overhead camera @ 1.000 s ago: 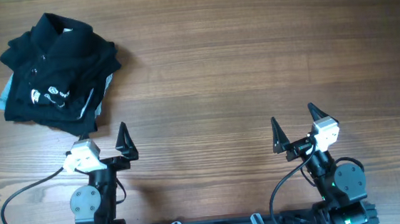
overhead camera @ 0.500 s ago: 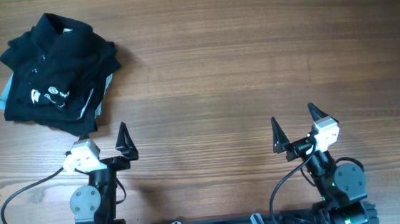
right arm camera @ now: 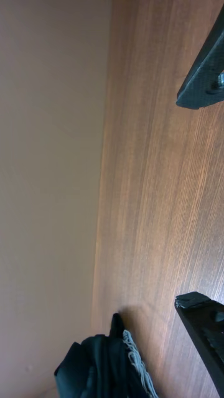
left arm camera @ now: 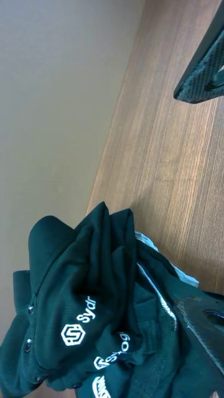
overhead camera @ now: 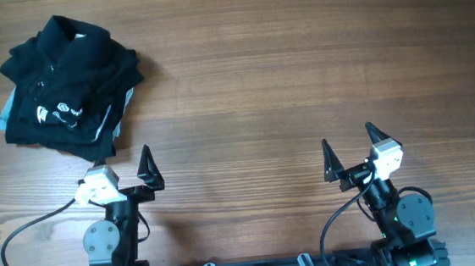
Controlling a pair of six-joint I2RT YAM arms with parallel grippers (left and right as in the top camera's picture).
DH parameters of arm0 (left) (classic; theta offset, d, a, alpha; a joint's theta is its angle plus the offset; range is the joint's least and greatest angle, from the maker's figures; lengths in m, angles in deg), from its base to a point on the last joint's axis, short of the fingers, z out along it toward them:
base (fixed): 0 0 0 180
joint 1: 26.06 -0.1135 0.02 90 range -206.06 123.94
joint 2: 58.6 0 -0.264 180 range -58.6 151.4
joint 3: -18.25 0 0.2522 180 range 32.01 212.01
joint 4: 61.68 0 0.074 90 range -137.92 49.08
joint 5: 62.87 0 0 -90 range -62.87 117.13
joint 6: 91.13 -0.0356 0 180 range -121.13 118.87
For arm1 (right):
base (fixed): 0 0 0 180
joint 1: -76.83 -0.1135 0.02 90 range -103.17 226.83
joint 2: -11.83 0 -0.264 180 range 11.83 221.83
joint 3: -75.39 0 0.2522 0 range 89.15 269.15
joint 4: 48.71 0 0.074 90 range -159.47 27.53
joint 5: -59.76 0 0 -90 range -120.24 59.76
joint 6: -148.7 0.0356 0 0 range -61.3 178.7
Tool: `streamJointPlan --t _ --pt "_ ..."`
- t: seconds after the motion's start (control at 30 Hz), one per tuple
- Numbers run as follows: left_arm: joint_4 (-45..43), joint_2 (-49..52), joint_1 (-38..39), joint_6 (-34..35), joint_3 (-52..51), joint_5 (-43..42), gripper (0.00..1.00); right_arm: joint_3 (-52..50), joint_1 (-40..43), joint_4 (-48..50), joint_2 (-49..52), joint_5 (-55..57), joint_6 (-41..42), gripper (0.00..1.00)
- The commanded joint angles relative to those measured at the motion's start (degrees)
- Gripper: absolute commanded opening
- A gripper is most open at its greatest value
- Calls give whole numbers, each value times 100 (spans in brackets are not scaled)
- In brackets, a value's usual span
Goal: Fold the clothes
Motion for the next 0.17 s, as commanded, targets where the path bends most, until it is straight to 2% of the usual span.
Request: streamJointPlan --t 0.0,0.13 --pt "-2 -61 -52 74 -26 -48 100 -4 2 28 7 -68 79 100" --pt "-2 -61 -52 74 -26 -48 100 -4 2 26 7 -68 79 100"
